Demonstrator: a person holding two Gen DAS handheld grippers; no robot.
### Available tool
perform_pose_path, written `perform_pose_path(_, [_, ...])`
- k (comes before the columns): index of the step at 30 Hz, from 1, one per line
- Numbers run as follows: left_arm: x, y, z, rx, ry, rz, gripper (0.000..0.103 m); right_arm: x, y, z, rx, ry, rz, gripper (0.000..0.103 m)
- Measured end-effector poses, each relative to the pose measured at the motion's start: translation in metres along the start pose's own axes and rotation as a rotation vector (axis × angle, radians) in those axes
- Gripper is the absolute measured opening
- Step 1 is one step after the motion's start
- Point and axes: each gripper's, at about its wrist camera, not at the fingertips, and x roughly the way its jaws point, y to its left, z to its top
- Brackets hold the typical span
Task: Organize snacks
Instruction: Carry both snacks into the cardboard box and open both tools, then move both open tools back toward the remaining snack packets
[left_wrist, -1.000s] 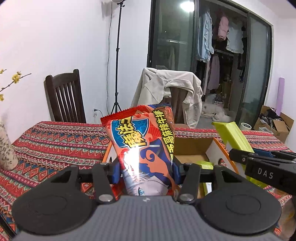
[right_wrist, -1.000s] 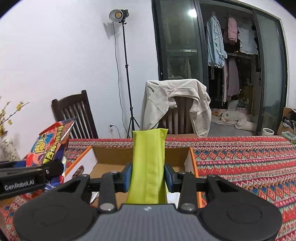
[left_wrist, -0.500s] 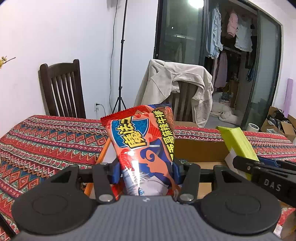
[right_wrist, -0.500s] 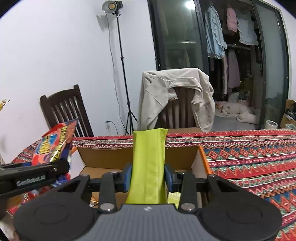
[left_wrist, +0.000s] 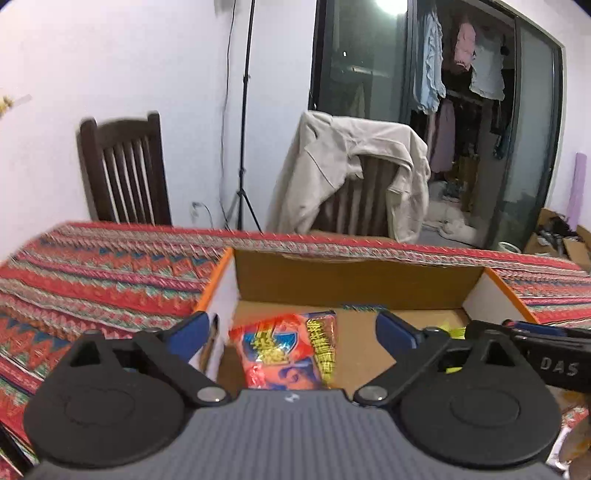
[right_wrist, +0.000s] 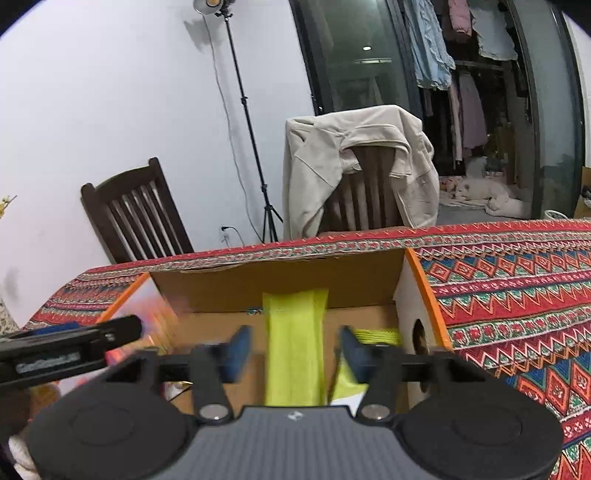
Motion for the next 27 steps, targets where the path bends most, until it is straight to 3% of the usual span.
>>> perform_pose_path(2, [-0.003,0.0,0.0,-0.003,-0.01,-0.002,0.103,0.0,-0.003,0.0,0.021,-0.004,-0.002,0.094])
perform_pose_path(6, [-0.004,-0.002,-0.001,-0.004,-0.009,0.004,0.103,-0.002,-0.006,0.0,0.032,-0.008,-0.009,0.101])
perform_pose_path(13, [0.0,0.003,0.002,-0.034,0.021,0.025,0.103,-0.003,-0.002,0.001,0.019,-0.003,-0.012,0.103])
perform_pose_path(18, [-0.002,0.006,0.011,-0.067,0.056,0.087,0.103,-0.016,-0.002,0.01,0.041,0.001,0.034,0.103])
perform_pose_path(27, [-0.052,0.012,0.022,-0.075,0.035,0.113,0.103,-0.074,0.008,0.017,-0.009,-0.063,0.024,0.103])
